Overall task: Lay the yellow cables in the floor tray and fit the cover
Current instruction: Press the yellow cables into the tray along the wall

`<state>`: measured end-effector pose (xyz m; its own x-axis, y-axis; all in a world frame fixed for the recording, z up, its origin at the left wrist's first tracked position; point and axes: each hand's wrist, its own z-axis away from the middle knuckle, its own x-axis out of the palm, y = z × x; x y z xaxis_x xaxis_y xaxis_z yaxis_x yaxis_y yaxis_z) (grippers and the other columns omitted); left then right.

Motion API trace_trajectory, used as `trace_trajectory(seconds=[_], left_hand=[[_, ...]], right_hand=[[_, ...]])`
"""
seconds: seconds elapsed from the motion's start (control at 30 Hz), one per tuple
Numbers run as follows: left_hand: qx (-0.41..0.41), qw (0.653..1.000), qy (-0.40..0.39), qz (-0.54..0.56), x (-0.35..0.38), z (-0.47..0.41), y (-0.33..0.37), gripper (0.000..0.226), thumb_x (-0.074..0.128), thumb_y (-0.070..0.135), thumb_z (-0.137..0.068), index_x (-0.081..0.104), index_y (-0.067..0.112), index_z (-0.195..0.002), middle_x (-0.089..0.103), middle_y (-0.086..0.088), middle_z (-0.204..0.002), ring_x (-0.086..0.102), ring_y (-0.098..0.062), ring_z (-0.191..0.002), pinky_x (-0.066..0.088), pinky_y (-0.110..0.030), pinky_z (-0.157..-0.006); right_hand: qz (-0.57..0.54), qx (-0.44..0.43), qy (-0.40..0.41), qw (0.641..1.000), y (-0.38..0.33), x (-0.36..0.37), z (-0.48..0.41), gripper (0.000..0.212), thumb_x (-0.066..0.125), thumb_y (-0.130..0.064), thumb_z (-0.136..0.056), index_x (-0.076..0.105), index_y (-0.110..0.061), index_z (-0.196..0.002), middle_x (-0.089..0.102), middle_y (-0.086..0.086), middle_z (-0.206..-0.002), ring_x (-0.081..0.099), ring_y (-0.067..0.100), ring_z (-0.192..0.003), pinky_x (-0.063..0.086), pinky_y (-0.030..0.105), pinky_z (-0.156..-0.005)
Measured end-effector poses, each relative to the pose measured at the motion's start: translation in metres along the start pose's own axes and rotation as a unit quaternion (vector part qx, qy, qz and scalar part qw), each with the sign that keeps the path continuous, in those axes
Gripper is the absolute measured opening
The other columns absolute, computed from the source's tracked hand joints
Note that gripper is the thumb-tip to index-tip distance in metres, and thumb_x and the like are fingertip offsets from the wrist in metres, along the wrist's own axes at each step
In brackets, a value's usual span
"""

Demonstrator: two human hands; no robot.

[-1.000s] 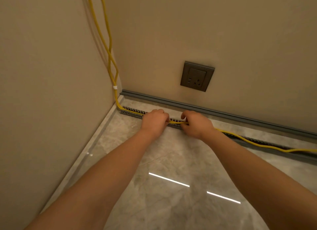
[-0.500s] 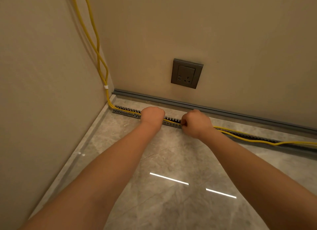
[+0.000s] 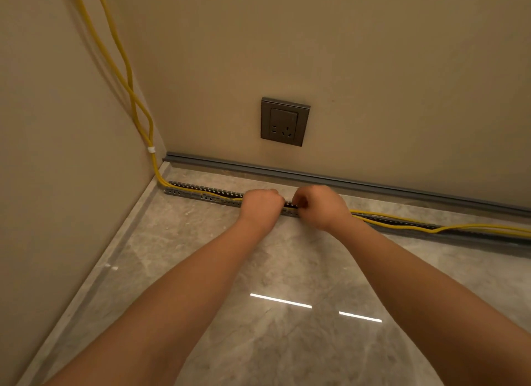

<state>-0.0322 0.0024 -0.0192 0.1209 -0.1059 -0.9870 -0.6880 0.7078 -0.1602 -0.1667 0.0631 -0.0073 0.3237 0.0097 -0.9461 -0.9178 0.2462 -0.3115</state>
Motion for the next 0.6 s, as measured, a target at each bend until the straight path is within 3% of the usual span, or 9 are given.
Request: trace_trajectory(seconds=[0.17,0.33,0.6], left_hand=[[0.001,0.998,-0.043,-0.048,-0.017,-0.016,0.022,0.026,0.057,0.002,-0.086,0.069,0.019,-0.101,0.070,-0.001,-0.103,0.068,-0.023,-0.096,0.038,-0.026,-0.066],[0.002,0.995,-0.068,-0.067,-0.018,-0.023,0.038,0.029,0.051,0.002,-0.091,0.068,0.015,-0.110,0.069,-0.001,-0.111,0.066,-0.023,-0.102,0.049,-0.031,-0.080],[-0.003,0.999,-0.009,-0.050,-0.016,-0.014,0.034,0.024,0.058,0.005,-0.087,0.069,0.019,-0.103,0.069,-0.001,-0.103,0.068,-0.023,-0.094,0.039,-0.027,-0.065]], right_hand=[[0.022,0.041,0.021,0.999,0.026,-0.005,0.015,0.022,0.057,-0.018,-0.081,0.072,-0.027,-0.096,0.069,-0.001,-0.105,0.063,0.024,-0.099,0.052,0.034,-0.074],[0.067,0.048,0.019,0.996,0.041,-0.009,0.026,0.022,0.056,-0.018,-0.084,0.071,-0.024,-0.099,0.064,0.004,-0.107,0.060,0.027,-0.101,0.048,0.033,-0.074],[0.125,0.071,0.005,0.990,0.041,-0.004,0.032,0.022,0.055,-0.012,-0.084,0.071,-0.017,-0.099,0.068,0.010,-0.097,0.062,0.032,-0.091,0.045,0.032,-0.069]])
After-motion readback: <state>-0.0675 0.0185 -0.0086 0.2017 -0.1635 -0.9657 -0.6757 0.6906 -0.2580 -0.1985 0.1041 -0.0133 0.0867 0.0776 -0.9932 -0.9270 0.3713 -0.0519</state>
